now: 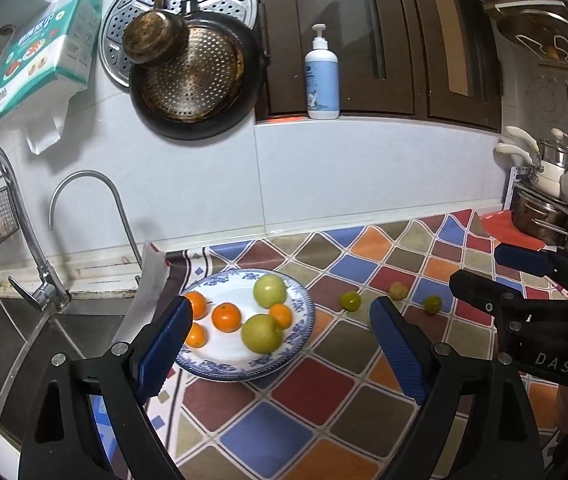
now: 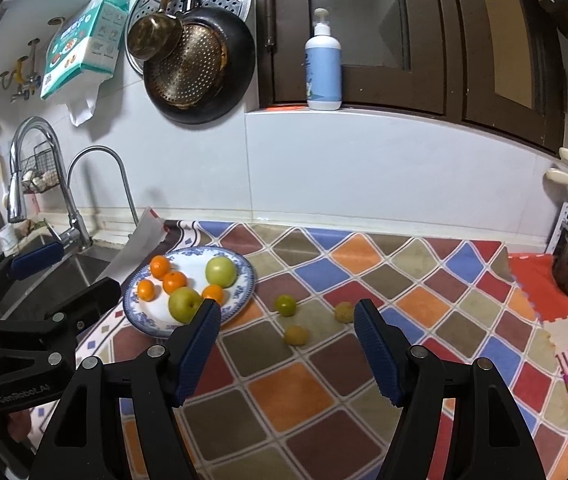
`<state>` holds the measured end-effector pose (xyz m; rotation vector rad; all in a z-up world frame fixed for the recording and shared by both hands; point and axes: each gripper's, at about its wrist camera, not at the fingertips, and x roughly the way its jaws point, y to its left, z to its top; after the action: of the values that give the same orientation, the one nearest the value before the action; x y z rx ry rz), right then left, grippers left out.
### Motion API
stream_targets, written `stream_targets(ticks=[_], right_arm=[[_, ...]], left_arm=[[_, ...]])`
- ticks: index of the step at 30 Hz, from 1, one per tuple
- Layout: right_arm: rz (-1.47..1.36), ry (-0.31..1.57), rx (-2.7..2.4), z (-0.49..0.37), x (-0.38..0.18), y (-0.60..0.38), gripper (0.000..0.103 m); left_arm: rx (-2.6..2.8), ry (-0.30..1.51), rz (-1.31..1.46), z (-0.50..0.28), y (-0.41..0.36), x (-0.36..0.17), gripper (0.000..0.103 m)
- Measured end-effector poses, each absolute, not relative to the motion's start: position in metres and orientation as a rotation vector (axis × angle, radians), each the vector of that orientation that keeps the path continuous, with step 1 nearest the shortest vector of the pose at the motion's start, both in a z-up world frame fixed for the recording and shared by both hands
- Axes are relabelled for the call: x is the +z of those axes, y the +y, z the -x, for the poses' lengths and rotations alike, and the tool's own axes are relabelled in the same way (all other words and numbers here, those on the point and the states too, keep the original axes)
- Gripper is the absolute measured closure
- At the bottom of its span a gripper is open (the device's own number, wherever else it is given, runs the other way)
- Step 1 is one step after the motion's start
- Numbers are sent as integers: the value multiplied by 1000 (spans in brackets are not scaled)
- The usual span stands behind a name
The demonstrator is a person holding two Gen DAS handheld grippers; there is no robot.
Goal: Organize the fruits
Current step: 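Withdraw both grippers from the plate toward the remaining small fruits, then close the left gripper on a brownish round fruit while the right gripper grasps a dark green fruit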
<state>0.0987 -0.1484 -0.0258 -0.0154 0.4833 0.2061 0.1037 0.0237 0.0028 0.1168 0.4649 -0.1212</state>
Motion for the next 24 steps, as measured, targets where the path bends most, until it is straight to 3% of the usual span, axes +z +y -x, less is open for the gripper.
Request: stream_targets(ticks=[24], right_arm=[[40, 534, 182, -123, -52, -219, 34]], left_arm=[[-184, 530, -203, -134, -52, -33, 12]])
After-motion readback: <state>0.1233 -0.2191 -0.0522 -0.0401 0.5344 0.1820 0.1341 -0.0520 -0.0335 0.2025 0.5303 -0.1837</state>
